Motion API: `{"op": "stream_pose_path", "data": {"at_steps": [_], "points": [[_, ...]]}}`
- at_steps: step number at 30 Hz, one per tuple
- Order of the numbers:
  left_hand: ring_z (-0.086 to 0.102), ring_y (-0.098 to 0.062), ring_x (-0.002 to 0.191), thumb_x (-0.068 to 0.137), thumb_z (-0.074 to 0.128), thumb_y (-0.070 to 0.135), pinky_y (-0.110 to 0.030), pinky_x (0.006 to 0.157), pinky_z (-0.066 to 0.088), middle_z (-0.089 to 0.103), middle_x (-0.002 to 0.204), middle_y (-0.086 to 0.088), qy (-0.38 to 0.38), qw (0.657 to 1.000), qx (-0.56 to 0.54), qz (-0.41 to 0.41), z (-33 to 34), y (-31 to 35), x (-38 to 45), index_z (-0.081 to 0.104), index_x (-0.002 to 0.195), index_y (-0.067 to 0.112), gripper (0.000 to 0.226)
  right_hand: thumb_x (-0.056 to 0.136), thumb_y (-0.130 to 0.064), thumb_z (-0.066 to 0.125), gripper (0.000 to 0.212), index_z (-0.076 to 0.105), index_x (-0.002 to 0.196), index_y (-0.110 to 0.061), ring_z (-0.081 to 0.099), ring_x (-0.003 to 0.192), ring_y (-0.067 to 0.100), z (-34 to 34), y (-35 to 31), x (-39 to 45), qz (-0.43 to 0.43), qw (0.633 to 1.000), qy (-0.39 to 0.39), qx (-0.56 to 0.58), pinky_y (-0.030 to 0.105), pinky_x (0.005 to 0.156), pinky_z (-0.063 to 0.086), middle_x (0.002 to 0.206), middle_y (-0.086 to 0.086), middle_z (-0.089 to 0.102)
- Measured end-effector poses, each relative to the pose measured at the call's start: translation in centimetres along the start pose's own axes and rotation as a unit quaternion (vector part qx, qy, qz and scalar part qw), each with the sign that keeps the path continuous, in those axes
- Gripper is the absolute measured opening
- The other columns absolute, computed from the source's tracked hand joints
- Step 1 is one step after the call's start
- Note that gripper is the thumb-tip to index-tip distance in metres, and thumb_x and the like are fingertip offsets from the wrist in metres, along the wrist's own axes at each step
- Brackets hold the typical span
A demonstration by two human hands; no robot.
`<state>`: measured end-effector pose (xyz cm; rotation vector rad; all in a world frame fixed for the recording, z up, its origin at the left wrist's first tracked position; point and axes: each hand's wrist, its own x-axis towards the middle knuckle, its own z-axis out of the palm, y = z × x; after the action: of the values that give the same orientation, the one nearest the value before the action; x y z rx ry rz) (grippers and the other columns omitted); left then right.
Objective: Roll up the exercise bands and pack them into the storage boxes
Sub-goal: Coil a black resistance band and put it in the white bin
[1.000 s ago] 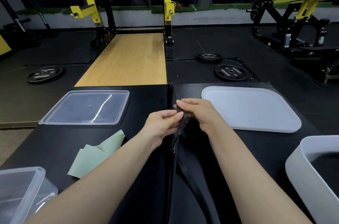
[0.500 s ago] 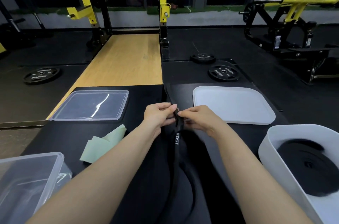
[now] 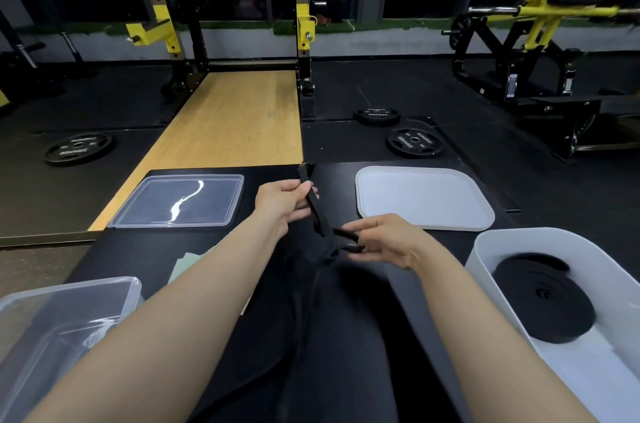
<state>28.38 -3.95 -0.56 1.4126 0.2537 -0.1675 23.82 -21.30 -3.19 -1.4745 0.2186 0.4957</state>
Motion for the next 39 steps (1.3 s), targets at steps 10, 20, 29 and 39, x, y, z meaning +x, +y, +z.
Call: {"op": "stream_pose_path", "data": {"at_steps": [10,20,29,39], "points": [[0.065,-0.015,0.074,0.091,0.057,0.004,-0.022,0.051,0.057,0.065,0.082,-0.008,-0.011,1.000,-0.011,-0.013,0.0,0.3,-0.9,0.061,0.108,-0.004,0.019,0.083,-0.006,0.063,0.032,0.069,0.113,-0.016,0.056,0.084,0.010,1.6,1.2,-0.5,-0.043,0.928,0.107,-0.355,0.016,0.073,0.043,0.099,0.001,0.068],[0.065,-0.013,0.073,0.091,0.057,0.004,-0.020,0.049,0.056,0.065,0.082,-0.008,0.006,1.000,-0.024,-0.001,-0.1,1.0,-1.2,0.060,0.109,-0.004,0.020,0.088,-0.013,0.056,0.018,0.073,0.095,-0.017,0.061,0.081,0.031,3.5,3.2,-1.4,-0.087,0.851,0.201,-0.477,0.032,0.071,0.051,0.086,0.008,0.064],[0.063,-0.012,0.071,0.091,0.057,0.004,-0.019,0.049,0.056,0.064,0.080,-0.006,0.012,1.000,-0.008,0.003,0.5,0.5,-2.0,0.060,0.112,-0.005,0.023,0.077,-0.065,0.060,0.061,0.068,0.099,-0.009,0.069,0.067,0.014,5.7,2.7,-2.8,-0.050,0.939,0.132,-0.313,0.025,0.068,0.055,0.084,0.004,0.071],[0.064,-0.011,0.070,0.091,0.057,0.004,-0.019,0.047,0.055,0.064,0.080,-0.005,0.033,0.999,-0.026,-0.017,-0.6,0.1,-3.0,0.059,0.115,-0.003,0.026,0.077,-0.029,0.074,0.018,0.062,0.079,-0.015,0.065,0.088,0.029,5.4,4.0,-2.3,0.004,0.892,0.199,-0.407,0.029,0.072,0.051,0.090,0.009,0.064]]}}
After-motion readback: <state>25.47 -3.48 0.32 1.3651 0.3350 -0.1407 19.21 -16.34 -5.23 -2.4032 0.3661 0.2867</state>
